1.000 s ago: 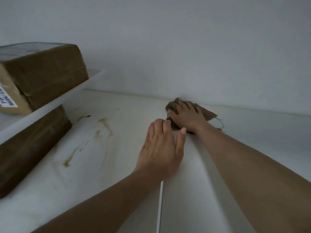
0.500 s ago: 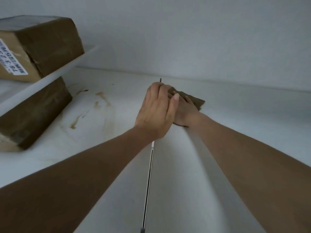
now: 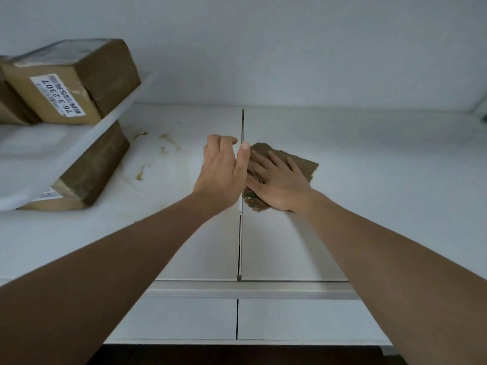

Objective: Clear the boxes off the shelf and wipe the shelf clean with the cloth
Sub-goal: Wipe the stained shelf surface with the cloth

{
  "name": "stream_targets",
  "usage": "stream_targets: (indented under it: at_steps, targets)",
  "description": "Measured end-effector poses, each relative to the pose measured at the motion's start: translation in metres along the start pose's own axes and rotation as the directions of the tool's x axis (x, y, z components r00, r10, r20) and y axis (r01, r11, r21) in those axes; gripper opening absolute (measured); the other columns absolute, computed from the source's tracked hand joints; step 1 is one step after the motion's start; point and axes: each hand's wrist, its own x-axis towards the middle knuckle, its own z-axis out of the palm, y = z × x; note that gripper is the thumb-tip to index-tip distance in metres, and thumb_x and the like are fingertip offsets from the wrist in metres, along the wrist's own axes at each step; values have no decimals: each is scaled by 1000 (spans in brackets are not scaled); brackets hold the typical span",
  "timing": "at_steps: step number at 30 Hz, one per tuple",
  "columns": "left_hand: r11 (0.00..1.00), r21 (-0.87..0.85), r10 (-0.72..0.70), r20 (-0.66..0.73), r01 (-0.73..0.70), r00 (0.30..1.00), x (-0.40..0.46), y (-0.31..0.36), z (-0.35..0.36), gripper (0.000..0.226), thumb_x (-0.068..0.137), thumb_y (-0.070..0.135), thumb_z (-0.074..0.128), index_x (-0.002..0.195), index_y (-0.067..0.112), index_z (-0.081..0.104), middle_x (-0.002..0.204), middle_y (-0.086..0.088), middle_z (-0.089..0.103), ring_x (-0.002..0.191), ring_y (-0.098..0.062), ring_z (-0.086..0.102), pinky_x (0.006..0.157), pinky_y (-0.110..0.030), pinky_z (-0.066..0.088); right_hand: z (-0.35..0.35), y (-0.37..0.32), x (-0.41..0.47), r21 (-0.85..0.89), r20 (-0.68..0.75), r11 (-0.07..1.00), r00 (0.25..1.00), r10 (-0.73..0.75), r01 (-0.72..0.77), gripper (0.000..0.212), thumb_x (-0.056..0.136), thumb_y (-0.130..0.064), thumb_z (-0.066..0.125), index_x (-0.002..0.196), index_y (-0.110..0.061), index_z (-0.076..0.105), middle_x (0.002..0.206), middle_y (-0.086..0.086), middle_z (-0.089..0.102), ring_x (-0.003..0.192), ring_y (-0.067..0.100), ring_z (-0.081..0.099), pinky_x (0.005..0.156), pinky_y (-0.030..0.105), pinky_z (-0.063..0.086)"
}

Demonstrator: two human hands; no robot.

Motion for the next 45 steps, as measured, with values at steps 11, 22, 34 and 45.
stream_targets:
  at_steps: [11,22,34,45]
  targets:
    - [1000,8,-1,142,0,990,-44,28,-14,56,100,45,24,138,6,37,138,-6,29,131,-18,29,103,-25,25,8,-33,-85,29,23,999,999,-24,24,61,95,-65,12,152,-44,6,161,-20,-1,149,13,-10,120,49,-3]
    - [998,60,21,235,-36,972,-65,66,2,55,100,45,25,139,7,36,139,-5,29,131,-16,30,100,-22,26,2,-17,-144,61,-6,989,991,-137,137,68,90,-68,11,152,-41,14,161,-19,4,149,9,-9,121,45,-4]
    - [998,61,5,383,-31,924,-80,140,81,54,100,44,26,137,7,37,138,-5,31,129,-17,32,105,-28,31,-19,94,-203,96,-3,990,995,102,-101,59,94,-65,13,150,-49,6,160,-24,-2,148,5,-11,120,40,-7]
    - [984,178,-78,436,-2,897,-87,204,149,50,93,51,44,110,8,62,109,-9,57,112,-25,44,93,-34,40,-58,187,-250,513,7,725,846,533,-460,53,100,-54,16,151,-42,17,159,-18,17,149,10,8,121,40,-1]
